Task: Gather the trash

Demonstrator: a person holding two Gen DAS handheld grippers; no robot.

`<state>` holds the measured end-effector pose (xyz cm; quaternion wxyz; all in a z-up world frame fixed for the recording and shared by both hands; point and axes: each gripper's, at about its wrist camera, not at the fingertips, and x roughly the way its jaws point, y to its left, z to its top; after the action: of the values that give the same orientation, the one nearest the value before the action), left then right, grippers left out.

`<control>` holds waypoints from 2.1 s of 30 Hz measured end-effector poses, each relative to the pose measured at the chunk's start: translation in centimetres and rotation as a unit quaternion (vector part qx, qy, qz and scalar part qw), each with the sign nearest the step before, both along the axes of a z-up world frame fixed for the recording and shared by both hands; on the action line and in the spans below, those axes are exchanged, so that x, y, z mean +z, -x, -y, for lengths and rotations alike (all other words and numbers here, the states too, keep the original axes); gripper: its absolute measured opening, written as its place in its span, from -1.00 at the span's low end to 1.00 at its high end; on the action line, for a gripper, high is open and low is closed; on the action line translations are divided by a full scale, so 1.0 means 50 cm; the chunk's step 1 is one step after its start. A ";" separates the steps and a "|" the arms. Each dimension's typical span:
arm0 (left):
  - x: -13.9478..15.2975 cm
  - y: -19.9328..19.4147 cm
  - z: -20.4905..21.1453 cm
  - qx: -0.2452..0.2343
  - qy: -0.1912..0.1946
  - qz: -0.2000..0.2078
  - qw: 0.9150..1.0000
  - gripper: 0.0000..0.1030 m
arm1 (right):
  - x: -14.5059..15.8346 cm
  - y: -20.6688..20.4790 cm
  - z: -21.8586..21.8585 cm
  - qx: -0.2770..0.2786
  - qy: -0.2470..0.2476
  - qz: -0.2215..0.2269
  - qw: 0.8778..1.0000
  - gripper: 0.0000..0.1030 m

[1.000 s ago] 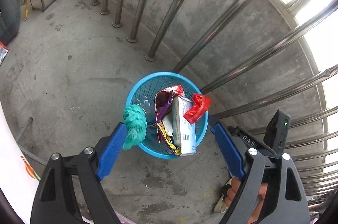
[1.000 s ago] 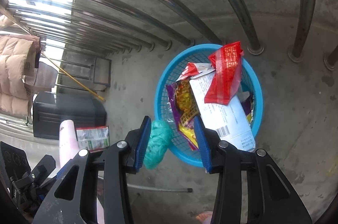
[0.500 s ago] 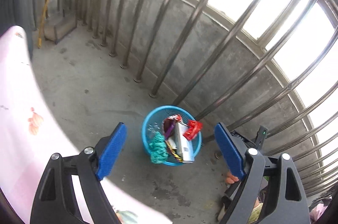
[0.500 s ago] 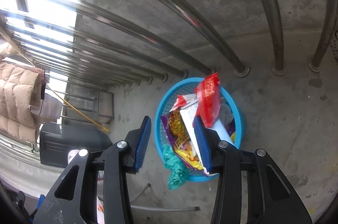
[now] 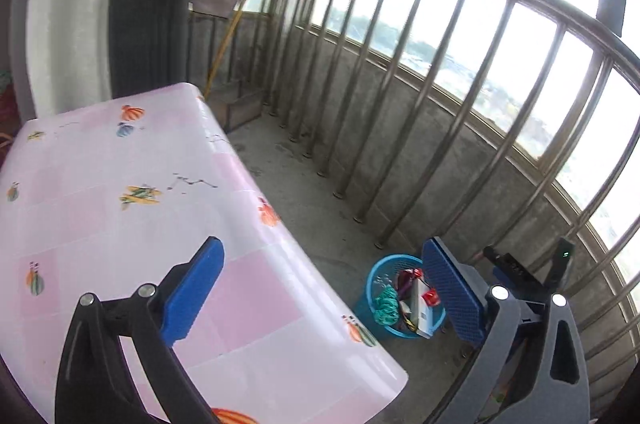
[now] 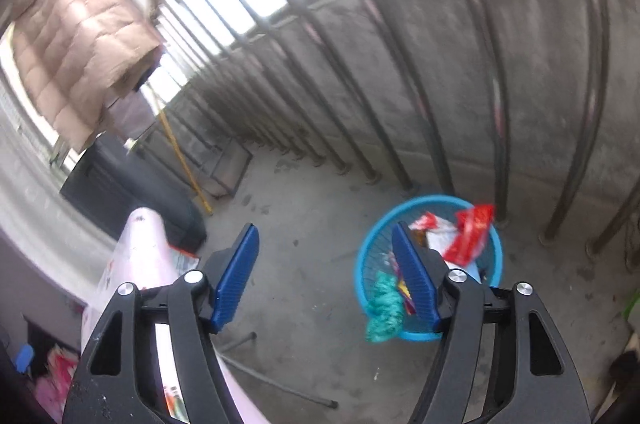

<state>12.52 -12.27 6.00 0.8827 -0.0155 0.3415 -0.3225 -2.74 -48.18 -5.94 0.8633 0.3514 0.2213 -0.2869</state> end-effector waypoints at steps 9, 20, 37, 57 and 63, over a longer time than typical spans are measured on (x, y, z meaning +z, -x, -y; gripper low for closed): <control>-0.003 0.105 -0.168 0.174 -0.092 0.083 0.977 0.89 | 0.180 -0.060 -0.340 0.193 0.229 0.001 0.954 0.84; -0.130 0.184 -0.258 0.254 -0.131 -0.032 0.958 0.89 | 0.118 -0.057 -0.516 0.307 0.207 -0.113 0.922 0.84; -0.172 0.185 -0.227 0.245 -0.191 -0.078 0.947 0.89 | 0.070 -0.023 -0.489 0.278 0.211 -0.224 0.910 0.84; -0.158 0.182 -0.171 0.194 -0.173 -0.073 0.963 0.89 | 0.087 -0.012 -0.467 0.263 0.218 -0.218 0.914 0.84; -0.159 0.182 -0.164 0.191 -0.174 -0.073 0.963 0.89 | 0.086 -0.012 -0.460 0.261 0.215 -0.219 0.915 0.84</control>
<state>3.40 -4.08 -1.94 0.8896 0.0505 0.4465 -0.0818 -2.15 -25.19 -1.62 0.8920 0.0156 0.4221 -0.1613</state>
